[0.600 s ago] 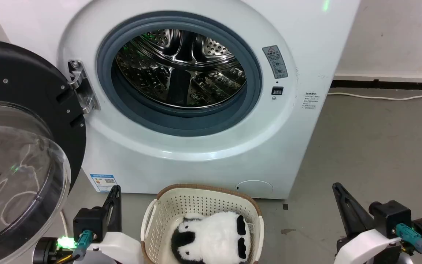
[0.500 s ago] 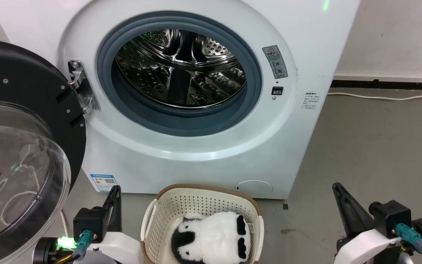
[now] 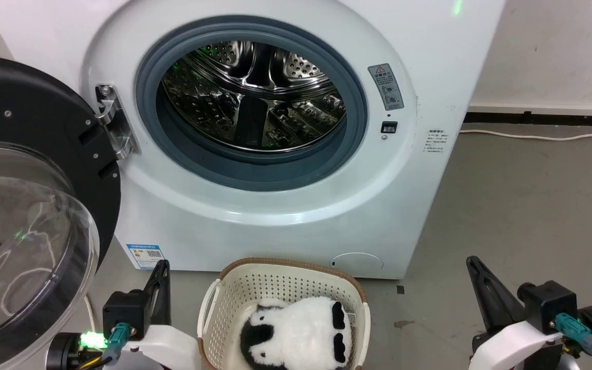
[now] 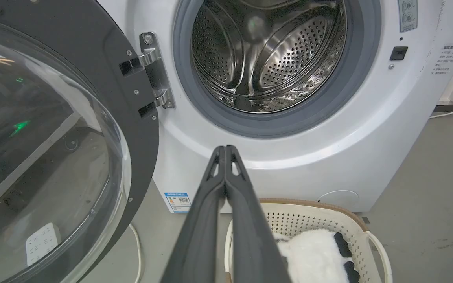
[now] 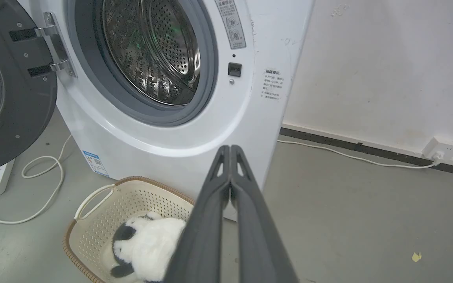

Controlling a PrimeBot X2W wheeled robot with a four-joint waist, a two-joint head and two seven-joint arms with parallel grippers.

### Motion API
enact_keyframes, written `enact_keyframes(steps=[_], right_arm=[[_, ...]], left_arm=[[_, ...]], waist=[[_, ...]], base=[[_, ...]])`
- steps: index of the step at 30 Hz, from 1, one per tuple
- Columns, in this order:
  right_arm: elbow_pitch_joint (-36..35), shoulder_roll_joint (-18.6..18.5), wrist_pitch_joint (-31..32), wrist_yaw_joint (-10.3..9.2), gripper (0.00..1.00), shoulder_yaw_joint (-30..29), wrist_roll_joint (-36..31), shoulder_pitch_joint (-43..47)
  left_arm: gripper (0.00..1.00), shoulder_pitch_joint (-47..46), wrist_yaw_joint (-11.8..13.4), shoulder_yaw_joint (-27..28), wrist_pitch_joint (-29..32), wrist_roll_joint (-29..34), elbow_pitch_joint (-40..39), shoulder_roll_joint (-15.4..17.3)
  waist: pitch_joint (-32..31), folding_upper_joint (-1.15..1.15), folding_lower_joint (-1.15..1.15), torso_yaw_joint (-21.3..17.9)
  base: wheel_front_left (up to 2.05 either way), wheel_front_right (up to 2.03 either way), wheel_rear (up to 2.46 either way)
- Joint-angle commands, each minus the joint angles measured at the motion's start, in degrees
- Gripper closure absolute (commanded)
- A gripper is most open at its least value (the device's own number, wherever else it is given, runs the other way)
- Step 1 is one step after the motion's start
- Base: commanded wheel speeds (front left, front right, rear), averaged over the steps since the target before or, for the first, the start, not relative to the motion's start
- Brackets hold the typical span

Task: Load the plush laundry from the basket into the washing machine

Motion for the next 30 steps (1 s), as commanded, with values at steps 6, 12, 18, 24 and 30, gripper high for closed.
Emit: enact_keyframes(steps=[6,12,18,24,30], right_arm=[[0.14,0.15,0.03,-0.05,1.00,-0.04,-0.36,-0.67],[0.14,0.15,0.03,-0.05,1.00,-0.04,-0.36,-0.67],[0.14,0.15,0.03,-0.05,1.00,-0.04,-0.36,-0.67],[-0.01,0.00,-0.36,0.00,0.00,-0.05,0.42,0.11],[-0.12,0.01,-1.08,0.00,0.00,-0.46,1.17,0.22]], left_arm=[[1.00,-0.86,-0.32,0.03,0.02,0.09,-0.25,0.00],[1.00,-0.86,-0.32,0.03,0.02,0.09,-0.25,0.00],[1.00,-0.86,-0.32,0.03,0.02,0.09,-0.25,0.00],[0.00,0.03,0.24,-0.31,-0.36,-0.11,-0.07,0.00],[0.00,0.14,0.68,-0.99,-1.08,-0.26,-0.29,0.00]], waist=[[0.00,0.00,0.00,0.00],[0.00,0.00,0.00,0.00],[0.00,0.00,0.00,0.00],[-0.06,0.00,0.00,-0.04],[-0.02,0.00,0.00,-0.37]], base=[[0.00,0.00,0.00],[0.00,0.00,0.00],[0.00,0.00,0.00],[0.00,0.00,0.00],[0.00,0.00,0.00]])
